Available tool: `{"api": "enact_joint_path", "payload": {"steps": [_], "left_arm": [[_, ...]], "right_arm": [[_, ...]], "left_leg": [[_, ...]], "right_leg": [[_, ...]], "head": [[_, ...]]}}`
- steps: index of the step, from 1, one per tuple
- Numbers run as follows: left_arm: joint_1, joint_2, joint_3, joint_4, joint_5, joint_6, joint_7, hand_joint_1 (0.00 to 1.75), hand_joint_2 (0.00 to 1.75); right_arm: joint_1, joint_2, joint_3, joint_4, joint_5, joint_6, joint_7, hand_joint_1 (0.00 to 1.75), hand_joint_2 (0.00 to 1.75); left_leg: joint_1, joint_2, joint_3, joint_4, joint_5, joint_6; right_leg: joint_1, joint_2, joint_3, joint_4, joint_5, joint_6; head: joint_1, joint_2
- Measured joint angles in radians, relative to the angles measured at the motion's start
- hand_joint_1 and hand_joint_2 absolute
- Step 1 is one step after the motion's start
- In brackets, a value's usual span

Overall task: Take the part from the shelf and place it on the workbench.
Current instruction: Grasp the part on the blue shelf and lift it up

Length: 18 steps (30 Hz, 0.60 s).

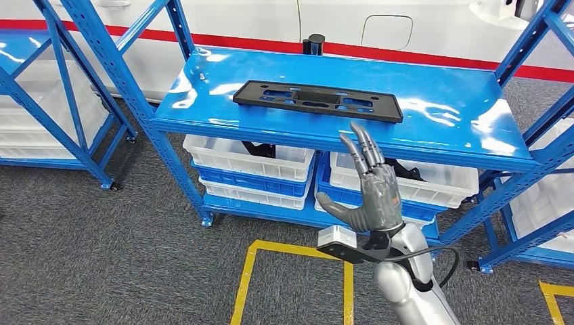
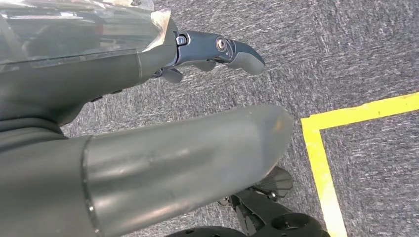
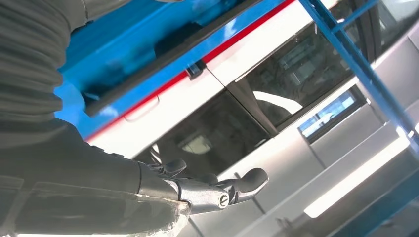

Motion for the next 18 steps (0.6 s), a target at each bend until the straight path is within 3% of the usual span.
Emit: {"api": "enact_joint_path", "payload": {"steps": [8, 18], "left_arm": [[-0.004, -0.003, 0.003, 0.0, 0.001, -0.002, 0.008, 0.0, 0.0], [-0.005, -0.004, 0.019, 0.0, 0.011, -0.003, 0.009, 0.0, 0.0]], "right_arm": [[-0.122, -0.002, 0.107, 0.137, 0.196, 0.007, 0.088, 0.0, 1.75], [-0.266, -0.002, 0.188, 0.376, 0.331, 0.032, 0.2, 0.0, 1.75]], "left_leg": [[0.0, 0.0, 0.0, 0.0, 0.0, 0.0], [0.0, 0.0, 0.0, 0.0, 0.0, 0.0]], "right_leg": [[0.0, 0.0, 0.0, 0.0, 0.0, 0.0], [0.0, 0.0, 0.0, 0.0, 0.0, 0.0]], "head": [[0.0, 0.0], [0.0, 0.0]]}}
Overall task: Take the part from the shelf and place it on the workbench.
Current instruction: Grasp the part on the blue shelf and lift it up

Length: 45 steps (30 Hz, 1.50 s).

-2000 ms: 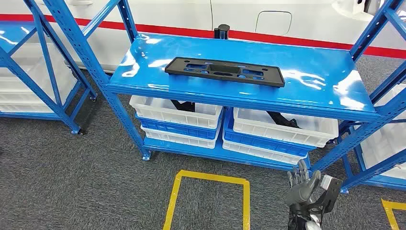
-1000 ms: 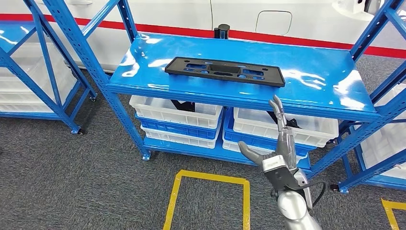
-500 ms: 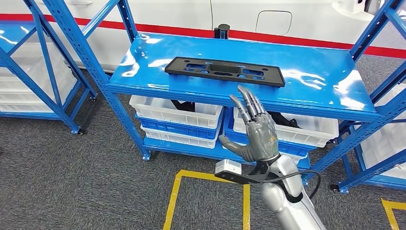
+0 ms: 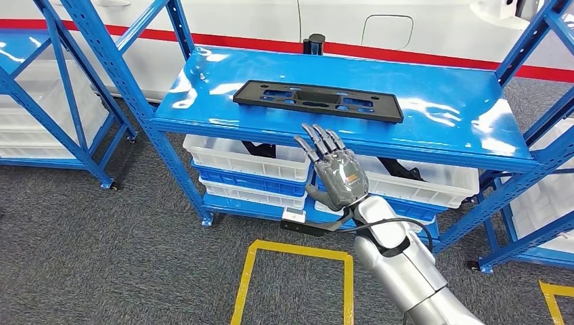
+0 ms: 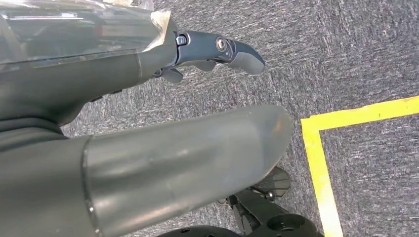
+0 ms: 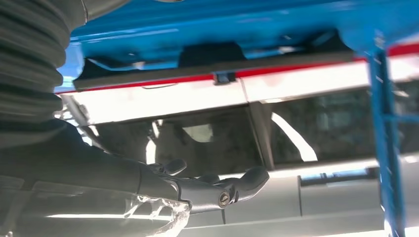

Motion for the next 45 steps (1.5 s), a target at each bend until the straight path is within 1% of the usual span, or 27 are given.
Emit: {"api": "enact_joint_path", "payload": {"steps": [6, 10, 16, 19, 20, 22, 23, 24, 25, 27, 28, 29, 30, 31, 32, 33, 34, 36, 37, 38, 39, 40, 41, 42, 43, 44, 45], "left_arm": [[-0.001, 0.001, 0.007, 0.0, 0.009, -0.006, 0.004, 0.0, 0.0], [-0.003, 0.003, 0.013, 0.0, 0.016, 0.004, 0.004, 0.0, 0.0], [-0.004, 0.004, 0.028, 0.0, 0.027, 0.039, 0.001, 0.0, 0.0], [-0.004, 0.004, 0.032, 0.0, 0.03, 0.042, 0.001, 0.0, 0.0], [-0.005, 0.004, 0.032, 0.0, 0.03, 0.042, 0.001, 0.0, 0.0], [-0.006, 0.004, 0.032, 0.0, 0.03, 0.042, 0.001, 0.0, 0.0], [-0.007, 0.003, 0.032, 0.0, 0.03, 0.042, 0.001, 0.0, 0.0], [-0.008, 0.003, 0.032, 0.0, 0.029, 0.042, 0.001, 0.0, 0.0], [-0.008, 0.002, 0.032, 0.001, 0.029, 0.042, 0.002, 0.0, 0.0], [-0.008, 0.002, 0.032, 0.001, 0.027, 0.041, 0.004, 0.0, 0.0], [-0.008, 0.002, 0.032, 0.001, 0.025, 0.04, 0.005, 0.0, 0.0], [-0.008, 0.002, 0.032, 0.002, 0.024, 0.039, 0.006, 0.0, 0.0], [-0.008, 0.002, 0.032, 0.002, 0.022, 0.038, 0.007, 0.0, 0.0], [-0.008, 0.001, 0.032, 0.002, 0.021, 0.037, 0.008, 0.0, 0.0], [-0.008, 0.001, 0.032, 0.003, 0.021, 0.037, 0.01, 0.0, 0.0], [-0.01, 0.002, 0.032, 0.003, 0.02, 0.037, 0.012, 0.0, 0.0], [-0.011, 0.002, 0.032, 0.003, 0.02, 0.037, 0.014, 0.0, 0.0], [-0.013, 0.003, 0.032, 0.004, 0.019, 0.037, 0.018, 0.0, 0.0], [-0.013, 0.003, 0.032, 0.004, 0.018, 0.037, 0.018, 0.0, 0.0], [-0.013, 0.002, 0.032, 0.005, 0.016, 0.037, 0.018, 0.0, 0.0], [-0.014, 0.002, 0.032, 0.005, 0.015, 0.037, 0.018, 0.0, 0.0], [-0.016, 0.002, 0.032, 0.005, 0.013, 0.037, 0.018, 0.0, 0.0], [-0.018, 0.002, 0.032, 0.005, 0.012, 0.036, 0.018, 0.0, 0.0], [-0.018, 0.003, 0.032, 0.005, 0.012, 0.036, 0.018, 0.0, 0.0], [-0.017, 0.003, 0.032, 0.005, 0.012, 0.035, 0.018, 0.0, 0.0], [-0.016, 0.003, 0.032, 0.005, 0.012, 0.035, 0.018, 0.0, 0.0], [-0.016, 0.003, 0.032, 0.005, 0.012, 0.035, 0.018, 0.0, 0.0]], "right_arm": [[-0.093, 0.001, 0.04, 0.183, 0.069, 0.005, 0.073, 0.0, 1.75], [-0.148, 0.004, 0.06, 0.302, 0.109, 0.002, 0.12, 0.0, 1.75], [-0.199, 0.008, 0.077, 0.421, 0.147, -0.043, 0.175, 0.0, 1.75], [-0.209, 0.009, 0.08, 0.448, 0.15, -0.07, 0.191, 0.0, 1.75], [-0.212, 0.009, 0.079, 0.453, 0.151, -0.076, 0.194, 0.0, 1.75], [-0.218, 0.009, 0.077, 0.459, 0.155, -0.084, 0.202, 0.0, 1.75], [-0.222, 0.008, 0.076, 0.46, 0.157, -0.088, 0.206, 0.0, 1.75], [-0.226, 0.008, 0.074, 0.461, 0.158, -0.091, 0.21, 0.0, 1.75], [-0.229, 0.008, 0.073, 0.462, 0.159, -0.095, 0.212, 0.0, 1.75], [-0.23, 0.007, 0.071, 0.463, 0.161, -0.098, 0.217, 0.0, 1.75], [-0.228, 0.006, 0.069, 0.463, 0.162, -0.099, 0.219, 0.0, 1.75], [-0.227, 0.004, 0.067, 0.463, 0.163, -0.101, 0.221, 0.0, 1.75], [-0.226, 0.003, 0.064, 0.463, 0.164, -0.103, 0.223, 0.0, 1.75], [-0.226, 0.002, 0.06, 0.463, 0.165, -0.104, 0.224, 0.0, 1.75], [-0.227, 0.0, 0.056, 0.462, 0.166, -0.105, 0.225, 0.0, 1.75], [-0.227, 0.0, 0.053, 0.462, 0.166, -0.107, 0.226, 0.0, 1.75], [-0.227, 0.0, 0.051, 0.462, 0.167, -0.107, 0.226, 0.0, 1.75], [-0.227, -0.001, 0.049, 0.46, 0.167, -0.109, 0.227, 0.0, 1.75], [-0.227, -0.002, 0.048, 0.459, 0.167, -0.109, 0.227, 0.0, 1.75], [-0.227, -0.002, 0.046, 0.457, 0.167, -0.109, 0.227, 0.0, 1.75], [-0.228, -0.002, 0.045, 0.455, 0.168, -0.109, 0.227, 0.0, 1.75], [-0.227, -0.002, 0.044, 0.454, 0.168, -0.109, 0.227, 0.0, 1.75], [-0.226, -0.002, 0.044, 0.453, 0.168, -0.109, 0.227, 0.0, 1.75], [-0.224, -0.003, 0.044, 0.453, 0.168, -0.109, 0.227, 0.0, 1.75], [-0.221, -0.003, 0.044, 0.453, 0.168, -0.109, 0.227, 0.0, 1.75], [-0.219, -0.003, 0.044, 0.453, 0.168, -0.109, 0.227, 0.0, 1.75], [-0.217, -0.003, 0.044, 0.453, 0.168, -0.109, 0.227, 0.0, 1.75]], "left_leg": [[0.0, 0.0, 0.0, 0.0, 0.0, 0.0], [0.0, 0.0, -0.002, 0.004, 0.0, 0.0], [-0.001, -0.001, -0.009, 0.014, -0.002, 0.002], [-0.001, -0.001, -0.015, 0.023, -0.004, 0.007], [-0.002, 0.0, -0.016, 0.025, -0.005, 0.011], [0.0, 0.003, -0.012, 0.017, 0.0, 0.023], [0.002, 0.006, -0.008, 0.009, 0.005, 0.03], [0.005, 0.009, -0.003, 0.002, 0.009, 0.036], [0.007, 0.013, 0.001, -0.002, 0.012, 0.039], [0.007, 0.017, 0.001, -0.003, 0.011, 0.041], [0.007, 0.017, 0.002, -0.002, 0.009, 0.04], [0.008, 0.016, 0.004, -0.002, 0.006, 0.038], [0.01, 0.015, 0.009, -0.001, 0.002, 0.034], [0.011, 0.013, 0.014, 0.001, -0.005, 0.029], [0.011, 0.012, 0.017, 0.004, -0.012, 0.022], [0.01, 0.011, 0.019, 0.007, -0.02, 0.014], [0.009, 0.009, 0.019, 0.01, -0.025, 0.009], [0.01, 0.006, 0.018, 0.008, -0.029, 0.002], [0.011, 0.011, 0.017, 0.009, -0.032, -0.002], [0.013, 0.024, 0.012, 0.021, -0.04, -0.005], [0.013, 0.04, -0.004, 0.056, -0.055, -0.009], [0.014, 0.058, -0.034, 0.112, -0.076, -0.011], [0.013, 0.068, -0.077, 0.187, -0.101, -0.012], [0.014, 0.073, -0.124, 0.26, -0.12, -0.013], [0.014, 0.074, -0.162, 0.31, -0.128, -0.012], [0.014, 0.075, -0.185, 0.326, -0.113, -0.011], [0.014, 0.076, -0.186, 0.298, -0.078, -0.008]], "right_leg": [[0.0, 0.0, 0.0, 0.0, 0.0, 0.0], [-0.003, 0.0, 0.0, 0.0, 0.001, 0.001], [-0.004, 0.0, -0.003, 0.0, 0.002, 0.004], [-0.004, 0.0, -0.004, 0.0, 0.004, 0.008], [-0.005, 0.001, -0.004, -0.002, 0.006, 0.01], [-0.003, -0.001, -0.007, -0.003, 0.006, 0.018], [-0.002, -0.006, -0.017, 0.01, 0.0, 0.021], [0.0, -0.012, -0.037, 0.045, -0.014, 0.021], [0.0, -0.019, -0.07, 0.102, -0.035, 0.017], [0.0, -0.023, -0.153, 0.245, -0.076, 0.014], [-0.001, -0.023, -0.183, 0.287, -0.08, 0.018], [-0.002, -0.024, -0.194, 0.289, -0.066, 0.026], [-0.004, -0.024, -0.183, 0.247, -0.036, 0.037], [-0.007, -0.024, -0.155, 0.175, 0.003, 0.049], [-0.008, -0.023, -0.124, 0.107, 0.033, 0.056], [-0.008, -0.022, -0.1, 0.055, 0.053, 0.055], [-0.007, -0.02, -0.087, 0.028, 0.061, 0.048], [-0.004, -0.02, -0.085, 0.023, 0.056, 0.027], [-0.005, -0.021, -0.084, 0.023, 0.054, 0.019], [-0.006, -0.023, -0.08, 0.023, 0.051, 0.01], [-0.008, -0.025, -0.075, 0.022, 0.047, 0.002], [-0.008, -0.028, -0.07, 0.021, 0.043, -0.007], [-0.006, -0.031, -0.065, 0.021, 0.038, -0.013], [-0.003, -0.035, -0.061, 0.021, 0.035, -0.019], [-0.001, -0.038, -0.057, 0.021, 0.031, -0.023], [0.001, -0.04, -0.052, 0.021, 0.028, -0.025], [0.002, -0.041, -0.046, 0.021, 0.024, -0.026]], "head": [[0.0, 0.0], [0.0, 0.0], [0.0, 0.0], [0.0, 0.0], [0.0, 0.0], [0.0, 0.0], [0.001, 0.0], [0.003, 0.0], [0.004, 0.0], [0.005, 0.0], [0.005, 0.0], [0.005, 0.0], [0.005, 0.0], [0.006, 0.0], [0.006, 0.0], [0.006, 0.0], [0.005, 0.0], [0.002, 0.0], [0.001, 0.0], [0.0, 0.0], [-0.002, 0.0], [-0.003, 0.0], [-0.004, 0.0], [-0.005, 0.0], [-0.005, 0.0], [-0.005, 0.0], [-0.005, 0.0]]}}
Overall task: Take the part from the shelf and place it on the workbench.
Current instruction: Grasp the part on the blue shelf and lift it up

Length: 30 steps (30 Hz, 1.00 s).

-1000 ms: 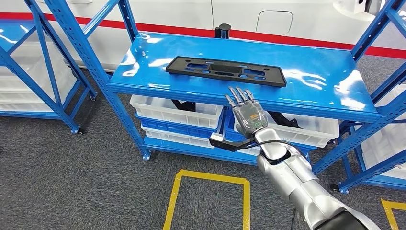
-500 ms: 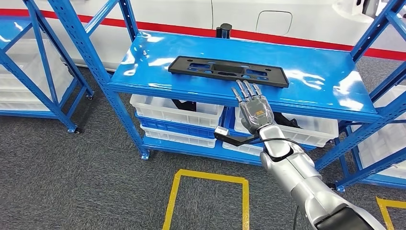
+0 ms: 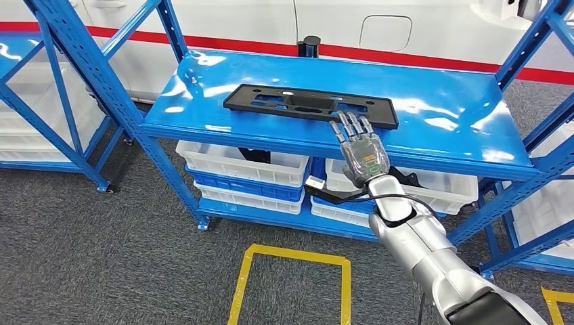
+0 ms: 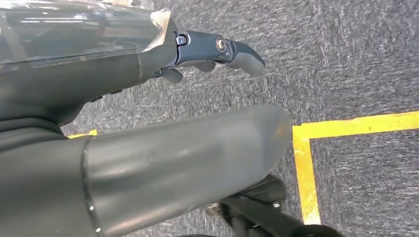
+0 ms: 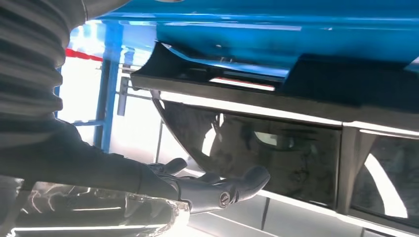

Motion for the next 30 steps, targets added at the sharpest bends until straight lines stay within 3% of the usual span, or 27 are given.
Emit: {"api": "enact_joint_path", "payload": {"steps": [2, 3, 5, 9, 10, 12, 13, 14, 15, 17, 18, 20, 23, 25, 28, 29, 30], "left_arm": [[0.0, 0.001, 0.0, 0.0, 0.0, 0.0, 0.0, 0.0, 0.0], [-0.001, 0.001, 0.0, 0.0, 0.0, 0.0, 0.0, 0.0, 0.0], [-0.003, 0.001, 0.0, 0.0, 0.0, 0.0, 0.001, 0.0, 0.0], [-0.004, 0.0, 0.0, 0.0, 0.001, 0.0, 0.003, 0.0, 0.0], [-0.004, 0.0, 0.0, 0.0, 0.001, 0.0, 0.003, 0.0, 0.0], [-0.004, 0.001, 0.0, 0.0, 0.004, 0.002, 0.003, 0.0, 0.0], [-0.004, 0.0, 0.0, 0.0, 0.005, 0.004, 0.003, 0.0, 0.0], [-0.003, 0.0, 0.0, 0.001, 0.006, 0.006, 0.003, 0.0, 0.0], [-0.001, -0.001, 0.0, 0.001, 0.007, 0.009, 0.003, 0.0, 0.0], [0.0, -0.004, 0.0, 0.001, 0.008, 0.014, 0.003, 0.0, 0.0], [0.0, -0.006, 0.0, 0.002, 0.008, 0.017, 0.003, 0.0, 0.0], [0.0, -0.01, 0.0, 0.002, 0.008, 0.019, 0.003, 0.0, 0.0], [0.002, -0.011, 0.0, 0.003, 0.008, 0.019, 0.003, 0.0, 0.0], [0.002, -0.012, 0.0, 0.003, 0.008, 0.019, 0.003, 0.0, 0.0], [0.001, -0.012, 0.0, 0.004, 0.008, 0.019, 0.002, 0.0, 0.0], [0.002, -0.012, 0.0, 0.005, 0.008, 0.019, 0.002, 0.0, 0.0], [0.003, -0.011, 0.0, 0.005, 0.008, 0.019, 0.003, 0.0, 0.0]], "right_arm": [[0.001, 0.0, 0.0, 0.0, -0.001, 0.0, -0.001, 0.0, 1.75], [0.001, 0.0, 0.0, 0.0, -0.001, 0.0, -0.002, 0.0, 1.75], [0.0, 0.0, 0.0, 0.0, 0.0, 0.0, -0.004, 0.0, 1.75], [-0.002, 0.005, 0.0, -0.001, 0.003, 0.0, -0.013, 0.0, 1.75], [-0.002, 0.006, 0.0, -0.002, 0.004, 0.0, -0.014, 0.0, 1.75], [0.001, 0.008, 0.001, -0.001, 0.006, 0.002, -0.015, 0.0, 1.75], [0.005, 0.009, 0.001, -0.001, 0.006, 0.002, -0.016, 0.0, 1.75], [0.008, 0.009, 0.002, -0.001, 0.007, 0.002, -0.016, 0.0, 1.75], [0.012, 0.009, 0.002, -0.001, 0.007, 0.002, -0.016, 0.0, 1.75], [0.014, 0.009, 0.002, -0.001, 0.007, 0.001, -0.016, 0.0, 1.75], [0.013, 0.009, 0.002, -0.001, 0.007, 0.001, -0.016, 0.0, 1.75], [0.012, 0.01, 0.001, -0.001, 0.007, 0.001, -0.016, 0.0, 1.75], [0.011, 0.011, 0.001, -0.002, 0.005, 0.001, -0.016, 0.0, 1.75], [0.01, 0.012, 0.0, -0.002, 0.004, 0.001, -0.016, 0.0, 1.75], [0.011, 0.014, 0.0, -0.003, 0.001, 0.002, -0.014, 0.0, 1.75], [0.013, 0.014, 0.0, -0.003, 0.0, 0.002, -0.013, 0.0, 1.75], [0.015, 0.014, -0.001, -0.003, -0.001, 0.002, -0.011, 0.0, 1.75]], "left_leg": [[0.0, 0.006, 0.042, -0.131, 0.091, 0.008], [-0.003, 0.009, 0.067, -0.192, 0.117, 0.01], [-0.01, 0.012, 0.09, -0.244, 0.123, 0.013], [-0.014, 0.002, 0.104, -0.259, 0.124, 0.035], [-0.012, 0.0, 0.109, -0.262, 0.125, 0.04], [-0.014, -0.005, 0.112, -0.262, 0.122, 0.047], [-0.015, -0.009, 0.113, -0.262, 0.12, 0.049], [-0.017, -0.013, 0.115, -0.261, 0.118, 0.051], [-0.017, -0.017, 0.119, -0.261, 0.114, 0.051], [-0.018, -0.024, 0.13, -0.261, 0.106, 0.048], [-0.02, -0.027, 0.134, -0.261, 0.101, 0.044], [-0.021, -0.032, 0.138, -0.262, 0.093, 0.035], [-0.02, -0.03, 0.142, -0.264, 0.085, 0.021], [-0.02, -0.019, 0.123, -0.216, 0.057, 0.012], [-0.013, -0.006, 0.019, -0.024, -0.017, -0.001], [-0.011, -0.004, -0.011, 0.015, -0.02, -0.005], [-0.009, -0.002, -0.024, 0.018, -0.003, -0.008]], "right_leg": [[0.001, -0.002, 0.014, 0.0, -0.009, 0.004], [0.005, -0.002, 0.018, 0.0, -0.014, 0.008], [0.011, -0.004, 0.021, -0.001, -0.02, 0.019], [0.011, -0.008, 0.009, 0.022, -0.038, 0.037], [0.012, -0.007, -0.015, 0.068, -0.057, 0.036], [0.012, -0.003, -0.091, 0.206, -0.102, 0.03], [0.012, -0.001, -0.128, 0.265, -0.116, 0.031], [0.012, 0.0, -0.15, 0.289, -0.114, 0.035], [0.012, 0.0, -0.151, 0.27, -0.095, 0.042], [0.012, 0.001, -0.102, 0.136, -0.024, 0.054], [0.014, 0.002, -0.071, 0.069, 0.007, 0.053], [0.02, 0.003, -0.038, -0.003, 0.035, 0.038], [0.018, 0.003, -0.03, -0.011, 0.033, 0.017], [0.007, 0.003, -0.016, -0.018, 0.031, 0.003], [0.005, 0.002, -0.002, -0.019, 0.02, -0.01], [0.005, 0.001, 0.002, -0.019, 0.017, -0.011], [0.004, 0.002, 0.006, -0.019, 0.013, -0.01]], "head": [[0.0, 0.0], [0.0, 0.0], [0.002, 0.0], [0.003, 0.0], [0.004, 0.0], [0.005, 0.0], [0.005, 0.0], [0.005, 0.0], [0.005, 0.0], [0.005, 0.0], [0.005, 0.0], [0.004, 0.0], [0.003, 0.0], [0.0, 0.0], [-0.004, 0.0], [-0.004, 0.0], [-0.004, 0.0]]}}
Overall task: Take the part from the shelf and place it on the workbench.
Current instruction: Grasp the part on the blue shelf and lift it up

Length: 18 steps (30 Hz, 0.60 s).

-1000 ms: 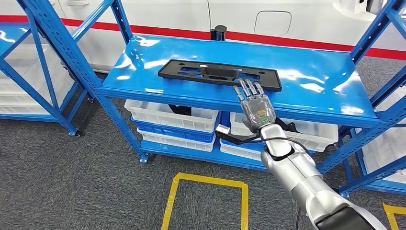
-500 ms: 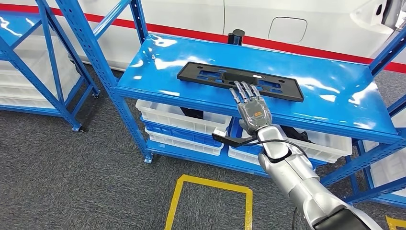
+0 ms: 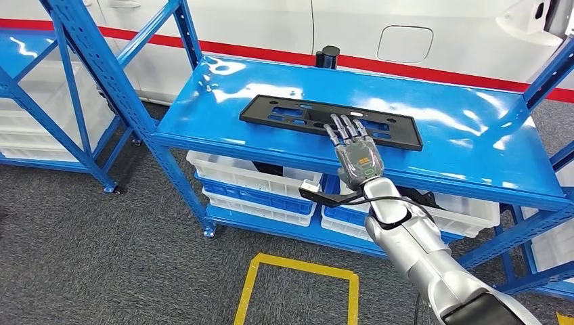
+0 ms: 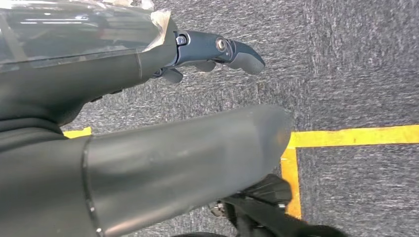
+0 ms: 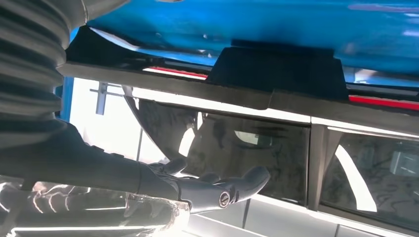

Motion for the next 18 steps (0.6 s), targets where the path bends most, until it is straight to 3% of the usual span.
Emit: {"api": "enact_joint_path", "payload": {"steps": [1, 3, 5, 8, 10, 13, 14, 15, 16, 18], "left_arm": [[0.0, 0.001, 0.0, 0.0, 0.0, 0.0, 0.0, 0.0, 0.0], [0.0, 0.002, 0.0, 0.001, 0.0, 0.0, 0.0, 0.0, 0.0], [-0.002, 0.002, 0.0, 0.002, 0.0, 0.001, 0.0, 0.0, 0.0], [-0.002, 0.001, 0.0, 0.003, -0.001, 0.001, 0.0, 0.0, 0.0], [-0.002, 0.002, 0.0, 0.003, -0.002, 0.001, 0.0, 0.0, 0.0], [-0.003, 0.002, 0.0, 0.003, -0.002, 0.002, 0.0, 0.0, 0.0], [-0.002, 0.002, 0.0, 0.003, -0.002, 0.002, 0.0, 0.0, 0.0], [-0.001, 0.002, 0.0, 0.003, -0.002, 0.002, 0.0, 0.0, 0.0], [-0.001, 0.002, 0.0, 0.004, -0.002, 0.002, 0.0, 0.0, 0.0], [0.0, 0.001, 0.0, 0.004, -0.002, 0.002, 0.0, 0.0, 0.0]], "right_arm": [[0.002, 0.0, -0.002, -0.001, -0.001, 0.0, 0.003, 0.0, 1.75], [0.003, -0.001, -0.012, -0.006, -0.004, -0.001, 0.009, 0.0, 1.75], [0.001, -0.005, -0.025, -0.014, -0.006, -0.001, 0.015, 0.0, 1.75], [0.0, -0.009, -0.041, -0.023, -0.002, -0.001, 0.019, 0.0, 1.75], [0.0, -0.013, -0.051, -0.028, 0.0, -0.001, 0.023, 0.0, 1.75], [0.006, -0.02, -0.061, -0.03, 0.005, -0.001, 0.027, 0.0, 1.75], [0.01, -0.023, -0.063, -0.03, 0.007, -0.001, 0.027, 0.0, 1.75], [0.015, -0.026, -0.065, -0.03, 0.008, -0.001, 0.028, 0.0, 1.75], [0.017, -0.028, -0.066, -0.03, 0.008, -0.001, 0.028, 0.0, 1.75], [0.018, -0.031, -0.068, -0.031, 0.008, -0.001, 0.028, 0.0, 1.75]], "left_leg": [[0.003, 0.002, 0.007, -0.036, 0.035, -0.002], [0.009, 0.008, 0.063, -0.174, 0.112, -0.006], [0.007, 0.008, 0.107, -0.263, 0.142, 0.0], [0.0, 0.003, 0.117, -0.278, 0.138, 0.024], [0.0, 0.002, 0.123, -0.281, 0.138, 0.041], [-0.003, -0.001, 0.13, -0.283, 0.131, 0.056], [-0.005, -0.003, 0.133, -0.282, 0.128, 0.058], [-0.006, -0.006, 0.137, -0.282, 0.124, 0.059], [-0.007, -0.008, 0.142, -0.282, 0.12, 0.058], [-0.008, -0.012, 0.156, -0.282, 0.111, 0.054]], "right_leg": [[-0.002, 0.0, 0.005, 0.0, -0.004, 0.003], [-0.002, 0.001, 0.017, 0.002, -0.015, 0.013], [0.004, 0.002, 0.022, 0.002, -0.024, 0.027], [0.005, 0.001, 0.024, -0.002, -0.03, 0.045], [0.003, 0.001, 0.0, 0.043, -0.051, 0.048], [0.005, 0.002, -0.11, 0.243, -0.12, 0.04], [0.005, 0.002, -0.144, 0.294, -0.13, 0.041], [0.006, 0.002, -0.16, 0.309, -0.125, 0.045], [0.006, 0.002, -0.155, 0.28, -0.102, 0.052], [0.007, 0.002, -0.099, 0.135, -0.03, 0.061]], "head": [[0.0, 0.0], [0.0, 0.0], [0.001, 0.0], [0.003, 0.0], [0.004, 0.0], [0.005, 0.0], [0.005, 0.0], [0.005, 0.0], [0.005, 0.0], [0.006, 0.0]]}}
